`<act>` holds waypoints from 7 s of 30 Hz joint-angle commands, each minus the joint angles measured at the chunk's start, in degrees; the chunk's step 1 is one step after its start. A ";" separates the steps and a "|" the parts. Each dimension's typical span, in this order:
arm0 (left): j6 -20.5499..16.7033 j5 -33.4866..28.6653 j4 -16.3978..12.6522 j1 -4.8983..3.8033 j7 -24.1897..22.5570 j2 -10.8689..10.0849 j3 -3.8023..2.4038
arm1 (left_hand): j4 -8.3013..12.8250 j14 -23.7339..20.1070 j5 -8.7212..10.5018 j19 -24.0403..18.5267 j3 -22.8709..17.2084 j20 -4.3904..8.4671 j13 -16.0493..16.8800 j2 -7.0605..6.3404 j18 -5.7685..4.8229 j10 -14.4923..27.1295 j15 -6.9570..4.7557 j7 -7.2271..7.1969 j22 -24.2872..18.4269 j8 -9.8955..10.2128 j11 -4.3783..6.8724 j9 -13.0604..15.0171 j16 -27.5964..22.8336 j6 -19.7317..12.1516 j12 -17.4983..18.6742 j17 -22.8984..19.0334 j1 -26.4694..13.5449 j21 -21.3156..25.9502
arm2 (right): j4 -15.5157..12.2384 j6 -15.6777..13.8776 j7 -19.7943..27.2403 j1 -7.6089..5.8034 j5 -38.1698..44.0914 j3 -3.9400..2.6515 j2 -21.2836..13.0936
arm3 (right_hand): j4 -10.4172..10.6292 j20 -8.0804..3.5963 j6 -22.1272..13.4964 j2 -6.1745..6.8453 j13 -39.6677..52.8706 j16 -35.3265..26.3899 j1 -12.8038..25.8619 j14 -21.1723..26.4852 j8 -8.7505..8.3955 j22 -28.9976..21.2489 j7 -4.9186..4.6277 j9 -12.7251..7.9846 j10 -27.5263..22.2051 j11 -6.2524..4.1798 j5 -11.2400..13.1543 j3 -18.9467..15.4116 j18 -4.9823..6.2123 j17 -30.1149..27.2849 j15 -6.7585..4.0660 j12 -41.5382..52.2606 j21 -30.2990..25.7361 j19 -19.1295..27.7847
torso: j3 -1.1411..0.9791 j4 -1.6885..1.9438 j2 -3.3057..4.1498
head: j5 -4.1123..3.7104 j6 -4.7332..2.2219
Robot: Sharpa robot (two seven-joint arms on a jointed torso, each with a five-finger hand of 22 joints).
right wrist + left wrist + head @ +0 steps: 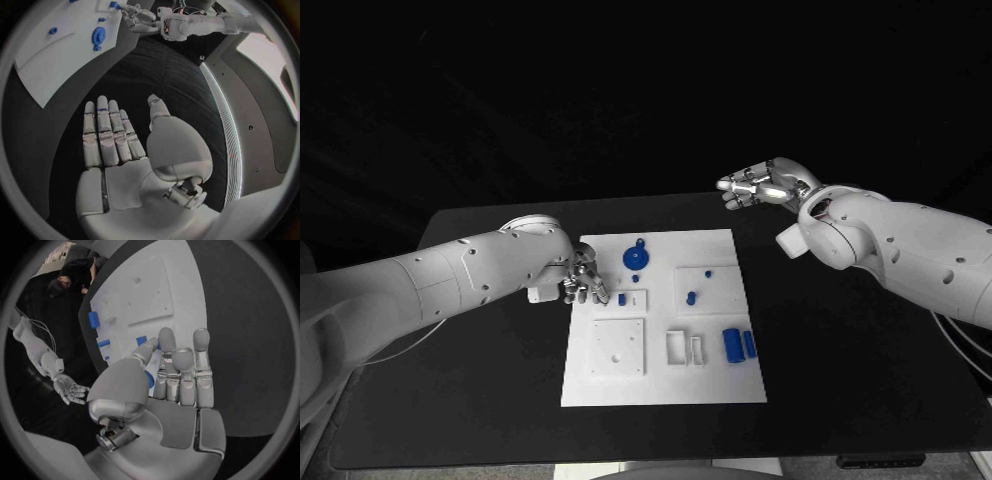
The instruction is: Assemble the parts on the task board
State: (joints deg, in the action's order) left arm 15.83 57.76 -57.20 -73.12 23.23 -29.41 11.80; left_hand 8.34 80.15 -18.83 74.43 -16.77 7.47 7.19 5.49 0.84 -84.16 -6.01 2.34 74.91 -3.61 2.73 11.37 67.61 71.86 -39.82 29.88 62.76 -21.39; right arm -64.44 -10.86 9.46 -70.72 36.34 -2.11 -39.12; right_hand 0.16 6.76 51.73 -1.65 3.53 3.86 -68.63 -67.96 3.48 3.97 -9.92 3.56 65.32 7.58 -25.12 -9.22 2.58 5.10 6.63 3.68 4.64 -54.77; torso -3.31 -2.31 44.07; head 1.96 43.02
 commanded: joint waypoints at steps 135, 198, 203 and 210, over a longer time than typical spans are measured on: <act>-0.30 2.21 -3.38 0.47 -0.47 -2.27 0.07 | 7.31 0.97 -7.52 -0.56 -8.12 0.45 -2.84 -0.23 0.26 -2.67 -0.96 -2.21 1.13 -0.19 2.17 7.47 2.24 3.16 -2.64 4.15 -3.77 -2.82 | -0.15 1.21 0.29 0.15 0.17 -0.03 -0.15 | -0.57 -0.09 -0.42 -0.04 -0.05 -0.30 0.34 0.37 -0.06 -0.09 0.10 -0.06 -0.28 0.01 -2.50 0.20 -0.43 -0.07 0.07 -0.18 -0.04 0.52 | -0.03 -0.08 0.03 | 0.11 0.44; -2.69 2.20 -1.95 0.84 0.12 -0.48 0.14 | -2.87 1.01 7.53 0.70 0.04 0.39 -0.85 -2.26 -0.44 -2.67 -0.99 -3.39 1.03 -0.23 2.18 8.24 1.13 5.15 -2.45 2.76 -3.03 -0.12 | 0.02 1.21 0.34 0.16 0.20 -0.03 0.00 | -0.65 -0.08 -0.52 -0.02 -0.05 -0.30 0.37 0.39 -0.06 -0.10 0.08 -0.07 -0.31 0.02 -2.55 0.14 -0.43 -0.08 0.08 -0.18 -0.06 0.56 | 0.01 -0.03 0.02 | -0.56 0.57; -2.80 2.14 -1.96 0.84 0.13 -0.48 0.14 | -3.59 0.94 7.84 0.74 0.85 0.40 -0.83 -2.83 -0.48 -2.66 -1.00 -3.44 1.04 -0.21 2.19 8.19 1.00 5.17 -2.41 2.52 -3.59 0.00 | 0.04 1.22 0.34 0.17 0.20 -0.03 0.00 | -0.65 -0.08 -0.52 -0.02 -0.05 -0.30 0.37 0.39 -0.06 -0.10 0.08 -0.07 -0.31 0.02 -2.55 0.14 -0.43 -0.08 0.08 -0.18 -0.06 0.56 | 0.01 -0.02 0.01 | -0.62 0.58; -2.67 2.12 -1.86 0.84 0.33 -0.49 0.14 | -3.91 0.96 8.04 0.76 1.22 0.41 -0.81 -3.08 -0.50 -2.66 -1.01 -3.46 1.04 -0.23 2.20 8.17 0.98 5.21 -2.40 2.48 -3.80 0.07 | 0.03 1.21 0.34 0.17 0.20 -0.03 0.00 | -0.65 -0.08 -0.52 -0.02 -0.05 -0.30 0.37 0.39 -0.06 -0.10 0.08 -0.07 -0.31 0.02 -2.55 0.14 -0.43 -0.08 0.08 -0.18 -0.06 0.56 | 0.01 -0.04 0.02 | -0.66 0.59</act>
State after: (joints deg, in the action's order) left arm 13.50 59.66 -59.05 -72.61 23.42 -30.04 11.77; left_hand 4.73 80.64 -11.11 74.84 -15.70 7.88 6.31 2.99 0.86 -84.44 -6.94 -0.93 74.95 -3.85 4.16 19.60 68.96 77.39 -42.55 32.46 59.09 -21.60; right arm -64.38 -10.50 9.39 -70.58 36.37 -2.11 -39.17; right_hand -0.16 6.55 51.53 -1.65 3.52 3.86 -68.63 -67.96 3.48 3.97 -9.73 3.56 65.32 7.58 -27.30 -9.22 2.59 5.09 6.63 3.68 4.64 -54.57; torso -3.30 -2.34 44.08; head 1.30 43.59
